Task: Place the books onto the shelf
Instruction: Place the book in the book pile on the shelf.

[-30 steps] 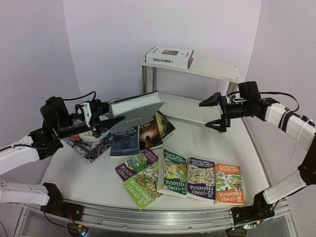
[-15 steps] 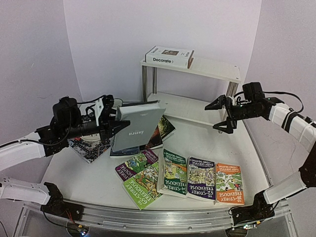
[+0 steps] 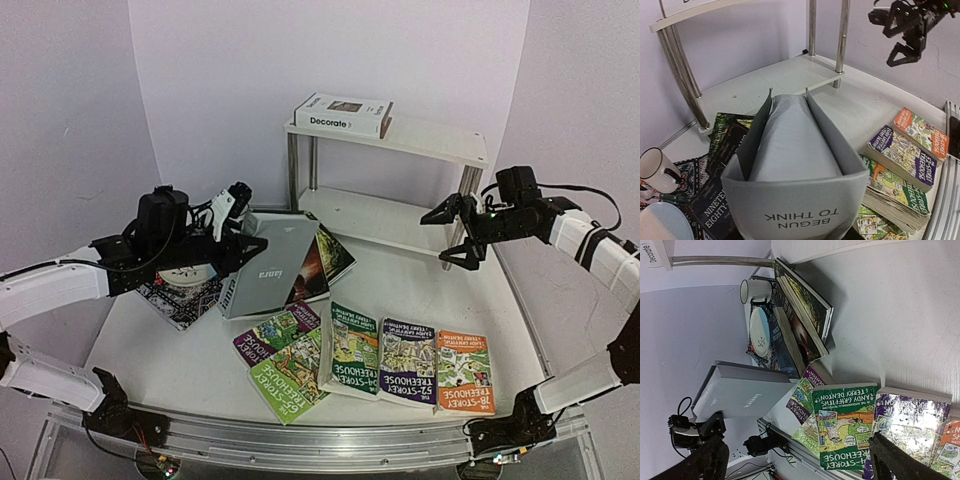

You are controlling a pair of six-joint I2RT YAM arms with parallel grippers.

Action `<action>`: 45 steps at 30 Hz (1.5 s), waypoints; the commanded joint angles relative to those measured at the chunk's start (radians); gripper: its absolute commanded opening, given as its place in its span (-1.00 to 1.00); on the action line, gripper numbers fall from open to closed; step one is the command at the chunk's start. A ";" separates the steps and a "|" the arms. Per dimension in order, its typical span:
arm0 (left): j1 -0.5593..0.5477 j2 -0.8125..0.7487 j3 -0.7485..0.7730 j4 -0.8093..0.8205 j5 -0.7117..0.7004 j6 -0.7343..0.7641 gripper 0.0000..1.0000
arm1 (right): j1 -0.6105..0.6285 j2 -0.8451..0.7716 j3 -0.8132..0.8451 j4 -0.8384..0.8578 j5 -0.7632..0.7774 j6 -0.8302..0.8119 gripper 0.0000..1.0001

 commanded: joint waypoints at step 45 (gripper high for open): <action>-0.005 0.507 0.890 0.195 -0.425 1.521 -0.81 | -0.005 -0.024 0.018 -0.029 0.003 -0.064 0.97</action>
